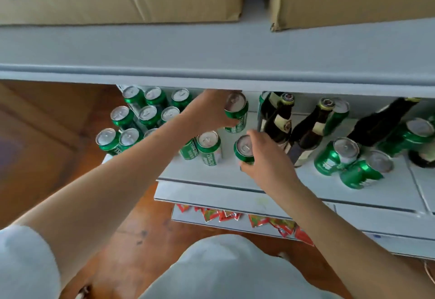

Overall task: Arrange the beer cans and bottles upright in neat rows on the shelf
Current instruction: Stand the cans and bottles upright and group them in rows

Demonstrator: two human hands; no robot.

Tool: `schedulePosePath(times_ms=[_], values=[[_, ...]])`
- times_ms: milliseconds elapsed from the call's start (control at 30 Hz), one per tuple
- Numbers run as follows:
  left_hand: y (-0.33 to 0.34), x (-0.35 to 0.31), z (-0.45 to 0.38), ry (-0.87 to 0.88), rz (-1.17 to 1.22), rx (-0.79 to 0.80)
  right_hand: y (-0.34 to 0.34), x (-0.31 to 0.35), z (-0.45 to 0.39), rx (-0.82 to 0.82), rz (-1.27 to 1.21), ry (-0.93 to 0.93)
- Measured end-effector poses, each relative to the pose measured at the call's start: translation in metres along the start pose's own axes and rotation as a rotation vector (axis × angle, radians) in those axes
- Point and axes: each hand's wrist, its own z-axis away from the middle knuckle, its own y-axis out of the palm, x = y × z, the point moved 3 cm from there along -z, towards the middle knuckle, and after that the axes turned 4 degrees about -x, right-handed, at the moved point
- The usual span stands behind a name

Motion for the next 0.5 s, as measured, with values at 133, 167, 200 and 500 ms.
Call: schedulePosePath(times_ms=[133,167,200,500], values=[[0.031,0.031,-0.039,0.019,-0.123,0.106,0.033,0.009,-0.037,-0.037,0.022,0.096],[0.037,0.035,-0.044,0.026,-0.124,0.108,0.04,0.01,-0.044,-0.044,0.025,0.105],[0.044,0.039,-0.049,0.04,-0.11,0.106,0.046,0.011,-0.05,-0.059,0.023,0.119],[0.068,0.051,-0.072,0.162,-0.174,0.093,0.036,0.014,-0.04,-0.124,-0.108,0.16]])
